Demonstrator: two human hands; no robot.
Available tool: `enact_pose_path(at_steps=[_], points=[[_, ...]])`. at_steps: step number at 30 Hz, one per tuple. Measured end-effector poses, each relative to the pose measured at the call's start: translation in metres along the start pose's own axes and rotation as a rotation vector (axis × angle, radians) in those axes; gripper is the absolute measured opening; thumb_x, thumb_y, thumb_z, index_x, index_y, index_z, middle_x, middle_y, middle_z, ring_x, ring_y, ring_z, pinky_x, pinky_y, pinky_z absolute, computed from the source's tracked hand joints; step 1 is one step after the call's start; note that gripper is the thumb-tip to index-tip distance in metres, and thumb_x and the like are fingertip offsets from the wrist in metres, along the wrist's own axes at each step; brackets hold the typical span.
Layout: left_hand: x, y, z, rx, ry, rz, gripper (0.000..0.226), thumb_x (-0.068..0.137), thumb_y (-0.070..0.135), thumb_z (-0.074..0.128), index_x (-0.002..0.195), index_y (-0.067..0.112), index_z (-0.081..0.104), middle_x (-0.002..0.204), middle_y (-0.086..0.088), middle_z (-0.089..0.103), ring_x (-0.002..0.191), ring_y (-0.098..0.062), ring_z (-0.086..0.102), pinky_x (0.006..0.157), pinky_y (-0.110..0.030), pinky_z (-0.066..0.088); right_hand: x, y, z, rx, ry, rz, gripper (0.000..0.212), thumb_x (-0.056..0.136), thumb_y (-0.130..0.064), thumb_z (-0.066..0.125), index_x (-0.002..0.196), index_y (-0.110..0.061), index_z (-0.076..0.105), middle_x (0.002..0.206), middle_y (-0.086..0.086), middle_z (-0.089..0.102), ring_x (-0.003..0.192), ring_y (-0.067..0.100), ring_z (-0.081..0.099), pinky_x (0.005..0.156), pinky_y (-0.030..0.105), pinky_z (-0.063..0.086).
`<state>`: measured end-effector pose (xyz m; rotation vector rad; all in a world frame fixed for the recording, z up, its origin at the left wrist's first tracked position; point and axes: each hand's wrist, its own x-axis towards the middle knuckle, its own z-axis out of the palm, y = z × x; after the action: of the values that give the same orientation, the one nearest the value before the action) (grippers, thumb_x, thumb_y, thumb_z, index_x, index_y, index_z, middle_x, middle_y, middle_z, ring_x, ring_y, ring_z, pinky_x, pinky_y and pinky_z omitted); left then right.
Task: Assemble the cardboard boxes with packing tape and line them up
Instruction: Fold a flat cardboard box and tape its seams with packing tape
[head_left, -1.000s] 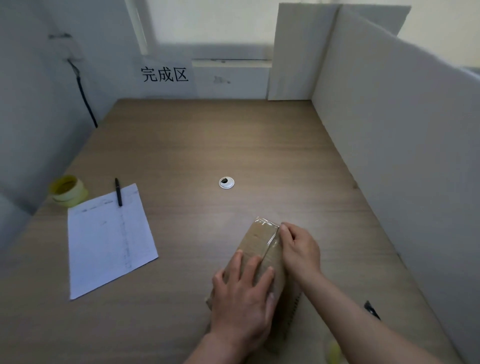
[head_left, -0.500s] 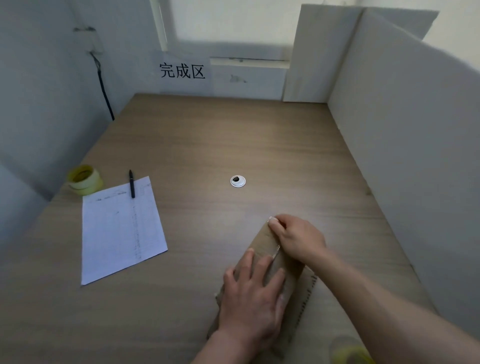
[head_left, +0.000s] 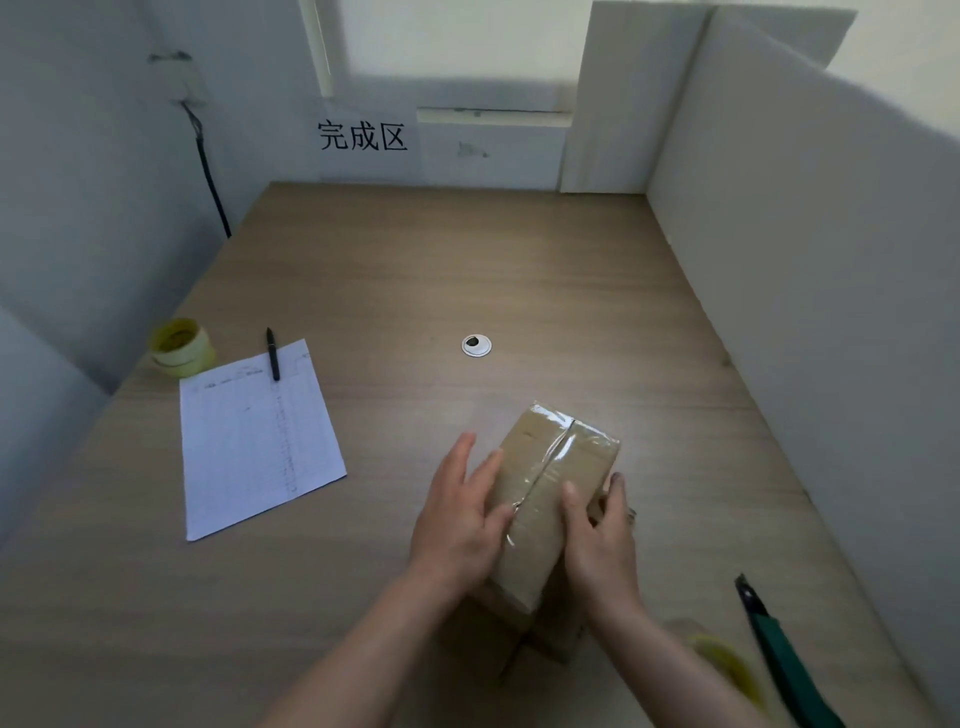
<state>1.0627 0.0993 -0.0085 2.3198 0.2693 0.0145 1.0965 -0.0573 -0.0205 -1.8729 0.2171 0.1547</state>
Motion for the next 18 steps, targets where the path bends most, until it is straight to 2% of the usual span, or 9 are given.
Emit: enact_pose_path(at_steps=[1, 3, 6, 9, 12, 13, 15, 16, 18], points=[[-0.004, -0.007, -0.002, 0.043, -0.027, -0.071, 0.064, 0.094, 0.044, 0.055, 0.151, 0.032, 0.030, 0.162, 0.009, 0.015, 0.148, -0.011, 0.016, 0.116, -0.032, 0.026, -0.012, 0.002, 0.004, -0.003, -0.022, 0.041, 0.030, 0.096, -0.045, 0.055, 0.123, -0.032, 0.049, 0.116, -0.006, 0.063, 0.106, 0.017, 0.061, 0.092, 0.035, 0.047], [-0.010, -0.012, -0.002, 0.070, -0.108, -0.237, 0.065, 0.094, 0.056, 0.049, 0.151, 0.034, 0.027, 0.152, 0.001, 0.041, 0.138, -0.020, 0.040, 0.105, -0.032, 0.038, -0.020, 0.008, 0.010, -0.039, -0.023, 0.118, 0.035, 0.097, -0.050, 0.047, 0.123, -0.029, 0.056, 0.111, -0.003, 0.064, 0.103, 0.022, 0.061, 0.089, 0.036, 0.047], [-0.009, 0.001, -0.002, -0.006, -0.060, -0.301, 0.040, 0.098, 0.048, 0.044, 0.133, 0.028, 0.049, 0.123, -0.002, 0.065, 0.113, -0.026, 0.059, 0.091, -0.036, 0.047, -0.012, -0.001, 0.007, -0.100, -0.007, 0.154, 0.041, 0.099, -0.054, 0.040, 0.112, -0.025, 0.066, 0.105, -0.003, 0.067, 0.100, 0.024, 0.063, 0.091, 0.038, 0.050], [-0.003, 0.019, -0.017, -0.437, 0.005, -0.219, 0.022, 0.099, 0.016, 0.051, 0.120, 0.018, 0.058, 0.109, 0.001, 0.069, 0.101, -0.016, 0.065, 0.086, -0.034, 0.054, 0.007, -0.034, -0.010, 0.133, -0.070, 0.081, 0.036, 0.104, -0.039, 0.039, 0.109, -0.022, 0.070, 0.104, -0.002, 0.073, 0.098, 0.018, 0.067, 0.090, 0.044, 0.054], [0.003, 0.033, -0.046, -0.819, 0.039, -0.163, 0.036, 0.082, -0.023, 0.041, 0.104, -0.001, 0.059, 0.105, 0.001, 0.072, 0.099, -0.010, 0.067, 0.079, -0.023, 0.051, 0.018, -0.074, -0.035, 0.538, -0.174, 0.019, 0.040, 0.099, -0.007, 0.032, 0.113, -0.015, 0.069, 0.103, 0.003, 0.073, 0.098, 0.019, 0.064, 0.084, 0.039, 0.051], [0.006, 0.035, -0.054, -0.885, 0.033, -0.180, 0.034, 0.079, -0.020, 0.041, 0.099, -0.001, 0.060, 0.099, 0.005, 0.073, 0.095, -0.011, 0.066, 0.077, -0.027, 0.047, 0.018, -0.080, -0.040, 0.639, -0.193, 0.034, 0.042, 0.096, -0.006, 0.031, 0.102, -0.013, 0.072, 0.098, 0.005, 0.073, 0.094, 0.021, 0.062, 0.080, 0.038, 0.046], [0.008, 0.033, -0.063, -0.979, -0.016, -0.286, 0.019, 0.082, 0.008, 0.048, 0.092, 0.009, 0.064, 0.080, 0.004, 0.068, 0.081, -0.018, 0.059, 0.074, -0.035, 0.039, 0.018, -0.079, -0.044, 0.702, -0.210, 0.118, 0.047, 0.097, -0.020, 0.031, 0.077, -0.015, 0.072, 0.097, 0.005, 0.075, 0.099, 0.022, 0.062, 0.084, 0.042, 0.037], [0.008, 0.030, -0.063, -1.002, -0.072, -0.355, 0.023, 0.086, 0.026, 0.049, 0.092, 0.012, 0.066, 0.079, 0.001, 0.065, 0.080, -0.019, 0.056, 0.074, -0.037, 0.039, 0.015, -0.076, -0.043, 0.628, -0.210, 0.158, 0.049, 0.100, -0.031, 0.031, 0.074, -0.016, 0.071, 0.104, 0.004, 0.075, 0.106, 0.021, 0.062, 0.089, 0.045, 0.035], [0.005, 0.022, -0.060, -0.927, -0.205, -0.468, 0.054, 0.084, 0.063, 0.049, 0.101, 0.016, 0.068, 0.094, 0.002, 0.067, 0.092, -0.019, 0.059, 0.084, -0.044, 0.043, 0.004, -0.069, -0.042, 0.460, -0.199, 0.189, 0.046, 0.102, -0.042, 0.035, 0.089, -0.018, 0.072, 0.111, 0.007, 0.073, 0.108, 0.024, 0.064, 0.097, 0.047, 0.041]])
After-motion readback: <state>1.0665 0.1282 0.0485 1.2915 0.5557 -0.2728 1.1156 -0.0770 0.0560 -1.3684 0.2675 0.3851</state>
